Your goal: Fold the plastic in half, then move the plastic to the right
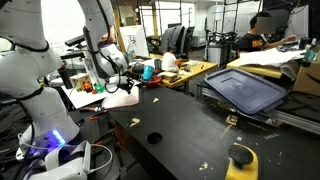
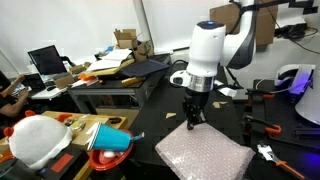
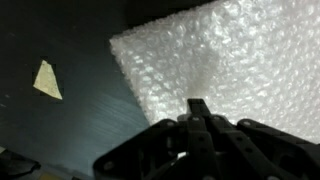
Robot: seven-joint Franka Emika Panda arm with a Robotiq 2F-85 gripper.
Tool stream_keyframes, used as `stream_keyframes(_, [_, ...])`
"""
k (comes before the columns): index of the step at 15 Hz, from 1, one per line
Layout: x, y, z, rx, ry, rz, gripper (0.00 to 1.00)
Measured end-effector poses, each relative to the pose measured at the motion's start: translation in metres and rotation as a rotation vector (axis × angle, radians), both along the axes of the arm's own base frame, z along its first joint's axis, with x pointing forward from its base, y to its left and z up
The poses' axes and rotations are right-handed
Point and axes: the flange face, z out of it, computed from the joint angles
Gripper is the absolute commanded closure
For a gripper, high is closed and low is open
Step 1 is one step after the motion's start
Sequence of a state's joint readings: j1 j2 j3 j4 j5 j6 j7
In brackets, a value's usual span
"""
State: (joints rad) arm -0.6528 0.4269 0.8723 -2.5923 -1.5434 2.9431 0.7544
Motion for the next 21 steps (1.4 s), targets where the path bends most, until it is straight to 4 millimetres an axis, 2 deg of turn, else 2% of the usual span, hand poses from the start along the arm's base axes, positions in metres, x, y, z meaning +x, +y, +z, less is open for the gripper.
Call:
stream_keyframes(3, [-0.001, -0.008, -0.009, -0.002, 0.017, -0.018, 1.0])
stream_keyframes(9, [-0.01, -0.01, -0.032, 0.019, 0.062, -0.042, 1.0])
stream_keyframes(13, [-0.013, -0.022, -0.049, 0.007, 0.03, 0.0, 1.0])
stream_keyframes(15, [-0.013, -0.028, -0.052, 0.007, -0.006, 0.029, 1.0])
stream_keyframes(18, [-0.012, -0.048, -0.054, -0.009, -0.064, 0.061, 1.0])
stream_keyframes(21, [-0.005, -0.081, -0.057, -0.042, -0.117, 0.056, 1.0])
